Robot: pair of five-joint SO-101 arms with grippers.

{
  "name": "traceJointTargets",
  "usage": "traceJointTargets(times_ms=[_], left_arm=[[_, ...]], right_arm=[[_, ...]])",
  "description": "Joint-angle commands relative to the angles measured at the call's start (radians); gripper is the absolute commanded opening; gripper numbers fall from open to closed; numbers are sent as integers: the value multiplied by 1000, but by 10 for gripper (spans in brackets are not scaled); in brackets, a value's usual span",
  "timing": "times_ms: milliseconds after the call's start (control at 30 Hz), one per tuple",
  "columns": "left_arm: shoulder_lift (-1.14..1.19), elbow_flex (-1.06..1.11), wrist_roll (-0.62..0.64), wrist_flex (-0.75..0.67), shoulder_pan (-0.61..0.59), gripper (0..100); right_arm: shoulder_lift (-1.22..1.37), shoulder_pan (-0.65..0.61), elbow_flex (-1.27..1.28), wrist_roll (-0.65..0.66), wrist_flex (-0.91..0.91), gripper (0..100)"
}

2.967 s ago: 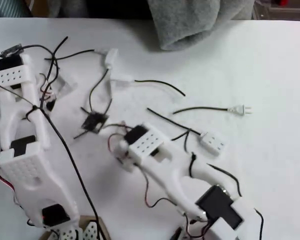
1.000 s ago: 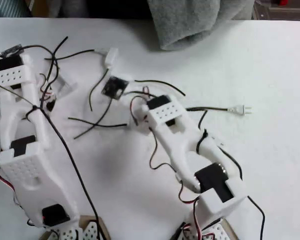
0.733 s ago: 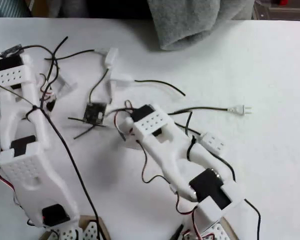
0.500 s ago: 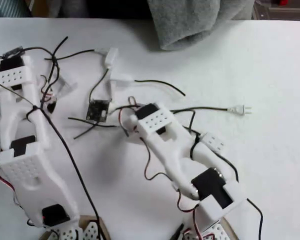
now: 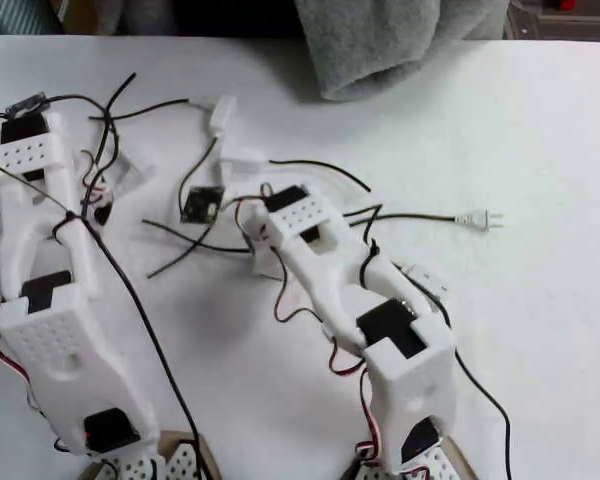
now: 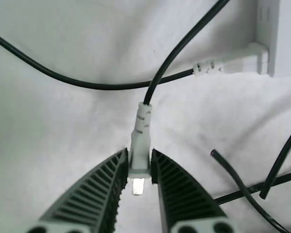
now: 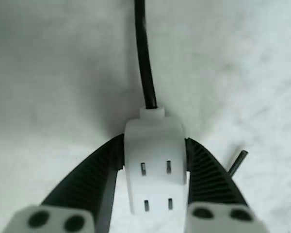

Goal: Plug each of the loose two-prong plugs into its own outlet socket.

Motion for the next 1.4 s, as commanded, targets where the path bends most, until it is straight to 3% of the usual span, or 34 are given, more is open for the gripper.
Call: traceJointTargets(times_ms=[0, 100, 367, 467, 533, 800, 1100, 1367], left_arm=[[-53, -2, 9, -11, -7, 27], [-53, -2, 9, -9, -7, 27], [-53, -2, 9, -9, -7, 27], [-53, -2, 9, -9, -7, 27], [-53, -2, 9, -9, -5, 27], [-53, -3, 9, -12, -2, 27], [-56, -5, 11, -8, -1, 27], [-62, -95, 12, 236, 73, 27]], right_arm=[[-36, 5, -126, -235, 65, 73], [-67, 24, -184, -480, 90, 72], [-58, 122, -239, -1326, 99, 70], [-65, 117, -213, -1551, 59, 70], [-61, 105, -195, -1634, -2, 70], [-56, 71, -68, -1657, -191, 97], [-137, 96, -23, -1643, -197, 320], [-354, 96, 64, -1347, -189, 327]])
